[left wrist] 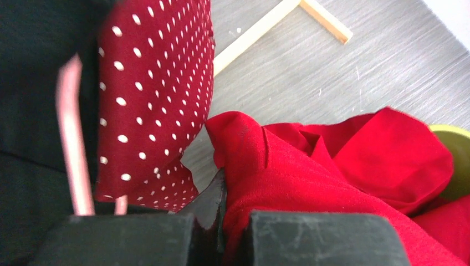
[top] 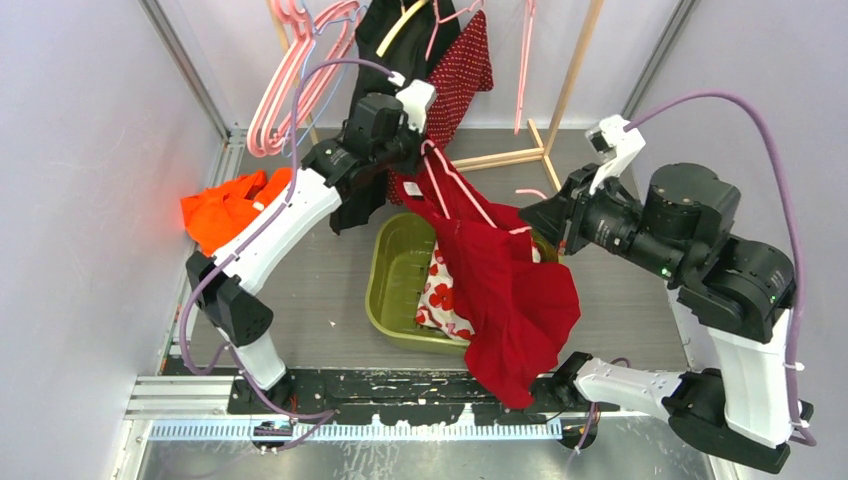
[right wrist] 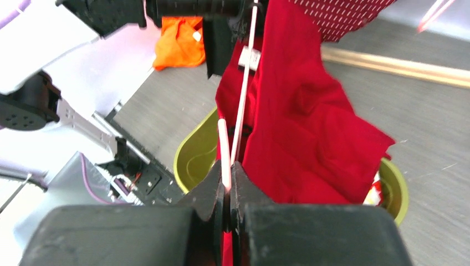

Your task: Remove the skirt from the hanger

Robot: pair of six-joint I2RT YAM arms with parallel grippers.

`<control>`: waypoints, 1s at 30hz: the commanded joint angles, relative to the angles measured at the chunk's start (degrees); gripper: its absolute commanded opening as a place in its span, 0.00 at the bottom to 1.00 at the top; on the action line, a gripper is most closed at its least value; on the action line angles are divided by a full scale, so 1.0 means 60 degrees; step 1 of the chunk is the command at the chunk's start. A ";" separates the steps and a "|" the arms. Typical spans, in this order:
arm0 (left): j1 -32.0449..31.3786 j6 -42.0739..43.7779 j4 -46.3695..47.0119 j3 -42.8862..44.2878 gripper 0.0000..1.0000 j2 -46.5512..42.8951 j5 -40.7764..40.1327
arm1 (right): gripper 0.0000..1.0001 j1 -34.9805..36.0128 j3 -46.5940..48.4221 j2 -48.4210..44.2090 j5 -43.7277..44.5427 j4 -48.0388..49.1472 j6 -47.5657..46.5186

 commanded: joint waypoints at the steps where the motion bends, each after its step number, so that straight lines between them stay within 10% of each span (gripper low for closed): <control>1: 0.0100 0.0023 0.0463 -0.0684 0.00 -0.0694 0.0110 | 0.01 0.0006 0.0929 -0.0256 0.0970 0.1245 -0.0353; 12: -0.0577 0.0099 -0.0300 -0.2141 0.00 -0.2457 -0.0168 | 0.01 -0.0004 -0.0086 -0.0460 0.3070 0.4680 -0.1805; 30: -0.1870 0.0251 -0.2202 0.3084 0.00 -0.4026 -0.1874 | 0.01 -0.0001 -0.1099 0.1092 0.5054 0.8137 -0.3889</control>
